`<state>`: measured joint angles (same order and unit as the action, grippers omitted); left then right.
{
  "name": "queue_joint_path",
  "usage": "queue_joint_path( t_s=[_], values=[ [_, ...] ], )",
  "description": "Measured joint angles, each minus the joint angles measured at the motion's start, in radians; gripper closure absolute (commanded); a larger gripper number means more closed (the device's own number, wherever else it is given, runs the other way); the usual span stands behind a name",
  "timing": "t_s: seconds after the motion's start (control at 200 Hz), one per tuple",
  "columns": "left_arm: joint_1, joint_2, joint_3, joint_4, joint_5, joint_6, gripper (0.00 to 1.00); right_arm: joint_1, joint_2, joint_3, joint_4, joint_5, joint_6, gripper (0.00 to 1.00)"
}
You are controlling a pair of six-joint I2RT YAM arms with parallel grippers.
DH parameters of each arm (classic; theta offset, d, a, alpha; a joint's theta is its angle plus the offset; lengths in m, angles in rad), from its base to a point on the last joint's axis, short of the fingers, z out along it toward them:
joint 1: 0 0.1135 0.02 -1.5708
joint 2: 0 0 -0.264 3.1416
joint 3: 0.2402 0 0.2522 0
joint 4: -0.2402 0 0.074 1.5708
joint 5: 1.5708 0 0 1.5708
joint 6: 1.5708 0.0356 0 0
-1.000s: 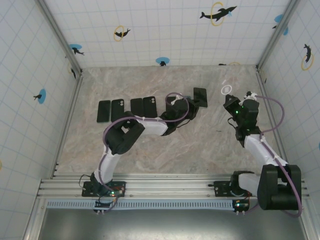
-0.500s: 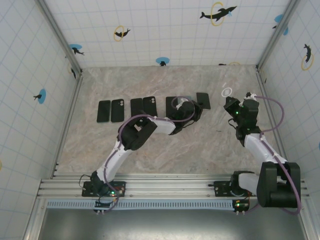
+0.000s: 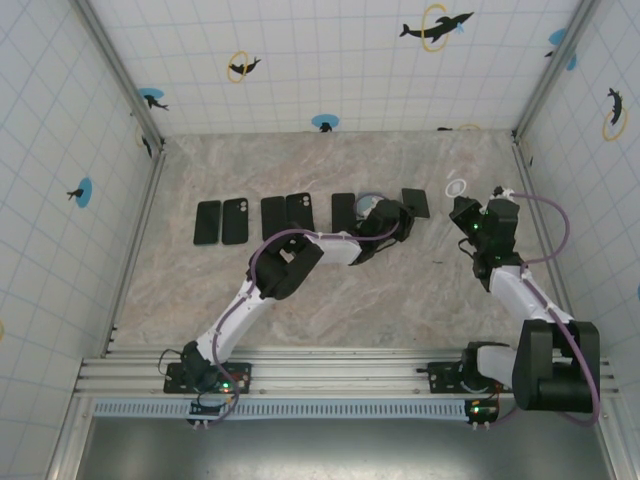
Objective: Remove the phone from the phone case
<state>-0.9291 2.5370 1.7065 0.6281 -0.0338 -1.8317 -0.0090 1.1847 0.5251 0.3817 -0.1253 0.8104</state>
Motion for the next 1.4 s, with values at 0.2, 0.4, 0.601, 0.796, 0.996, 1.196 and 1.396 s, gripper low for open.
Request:
queue_joint_path(
  t_s=[0.2,0.4,0.601,0.796,0.996,1.196,1.396],
  values=[
    [0.000,0.000,0.026,-0.044,0.019,-0.032,0.85,0.000,0.003,0.000,-0.001,0.000,0.002,1.00],
    [-0.002,0.000,0.031,-0.090,0.043,-0.058,0.64,0.000,0.004,0.000,0.000,-0.001,0.010,1.00],
    [-0.003,-0.001,0.032,-0.122,0.068,-0.059,0.50,0.000,0.008,0.000,0.000,-0.003,0.015,1.00],
    [-0.013,-0.018,0.031,-0.146,0.086,-0.054,0.40,0.000,0.008,0.000,0.000,-0.003,0.031,1.00],
    [-0.019,-0.041,0.014,-0.167,0.103,-0.054,0.37,0.000,0.008,0.000,-0.002,0.001,0.038,1.00],
    [-0.020,-0.069,-0.029,-0.172,0.130,-0.063,0.36,0.000,0.008,0.000,-0.026,0.016,0.045,1.00],
    [-0.020,-0.116,-0.085,-0.169,0.151,-0.090,0.35,-0.008,0.012,0.000,-0.035,0.024,0.043,1.00]
  ],
)
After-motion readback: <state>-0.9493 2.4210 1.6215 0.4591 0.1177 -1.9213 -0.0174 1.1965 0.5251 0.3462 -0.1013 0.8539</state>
